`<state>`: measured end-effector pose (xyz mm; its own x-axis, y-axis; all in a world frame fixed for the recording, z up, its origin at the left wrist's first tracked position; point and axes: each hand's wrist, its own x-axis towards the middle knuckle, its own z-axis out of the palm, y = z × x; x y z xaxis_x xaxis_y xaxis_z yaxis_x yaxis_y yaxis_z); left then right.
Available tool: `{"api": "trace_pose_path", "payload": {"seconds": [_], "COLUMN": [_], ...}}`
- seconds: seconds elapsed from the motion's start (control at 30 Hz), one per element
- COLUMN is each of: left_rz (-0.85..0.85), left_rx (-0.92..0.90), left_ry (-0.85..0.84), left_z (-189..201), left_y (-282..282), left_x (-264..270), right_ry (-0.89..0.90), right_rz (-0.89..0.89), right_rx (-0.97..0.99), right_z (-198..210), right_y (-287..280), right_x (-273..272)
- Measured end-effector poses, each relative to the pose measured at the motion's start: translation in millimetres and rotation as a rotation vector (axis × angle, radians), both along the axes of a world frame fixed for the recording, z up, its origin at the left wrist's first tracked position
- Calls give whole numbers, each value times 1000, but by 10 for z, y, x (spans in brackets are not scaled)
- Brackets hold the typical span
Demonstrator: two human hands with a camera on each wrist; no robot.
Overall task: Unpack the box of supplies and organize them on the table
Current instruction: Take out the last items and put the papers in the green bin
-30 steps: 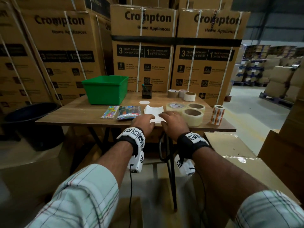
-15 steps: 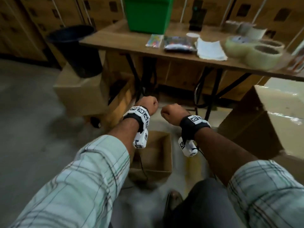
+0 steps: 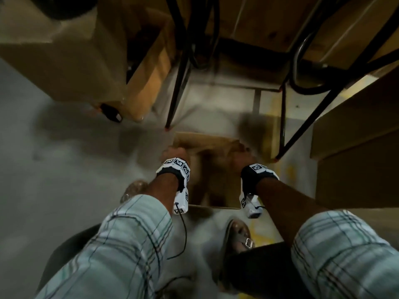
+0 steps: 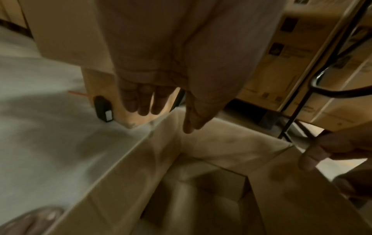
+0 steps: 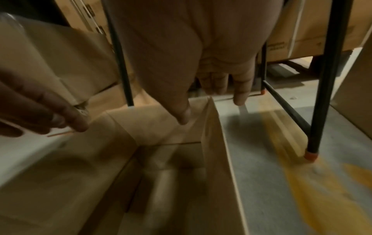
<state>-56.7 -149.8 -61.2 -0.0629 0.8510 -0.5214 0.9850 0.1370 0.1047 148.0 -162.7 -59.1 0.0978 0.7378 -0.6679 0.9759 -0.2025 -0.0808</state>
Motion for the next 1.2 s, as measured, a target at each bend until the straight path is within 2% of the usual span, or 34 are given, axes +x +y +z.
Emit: {"api": "trace_pose_path", "payload": {"seconds": [0.17, 0.27, 0.43, 0.53, 0.63, 0.73, 0.87, 0.97, 1.1, 1.13, 1.2], "left_rz": [134, 188, 194, 136, 162, 200, 53, 5, -72, -31, 58], "left_rx": [-83, -58, -2, 68, 112, 151, 158, 52, -76, -70, -77], "left_ry": [18, 20, 25, -26, -94, -233, -332, -281, -12, -15, -66], "left_z": [-348, -360, -303, -336, -393, -408, -446, -380, -373, -417, -471], "left_y": [-53, 64, 432, 646, 802, 979, 1185, 1050, 591, 576, 656], "left_x": [-5, 7, 55, 47, 43, 46, -3, -15, 5, 24, 69], "right_ry": [-23, -29, 37, 76, 140, 258, 316, 455, 403, 364, 403], "right_rz": [-52, -31, -153, -220, -299, -399, -398, -518, -567, -565, -611], "right_rx": [-26, 20, 136, 182, 222, 285, 251, 182, 100, 96, 99], "right_z": [-333, -401, -295, -190, -197, -294, -356, -363, -533, -586, -650], "right_y": [-82, -69, 174, 352, 520, 765, 986, 886, 606, 557, 513], "right_x": [138, 197, 288, 357, 437, 507, 560, 543, 438, 440, 436]}}
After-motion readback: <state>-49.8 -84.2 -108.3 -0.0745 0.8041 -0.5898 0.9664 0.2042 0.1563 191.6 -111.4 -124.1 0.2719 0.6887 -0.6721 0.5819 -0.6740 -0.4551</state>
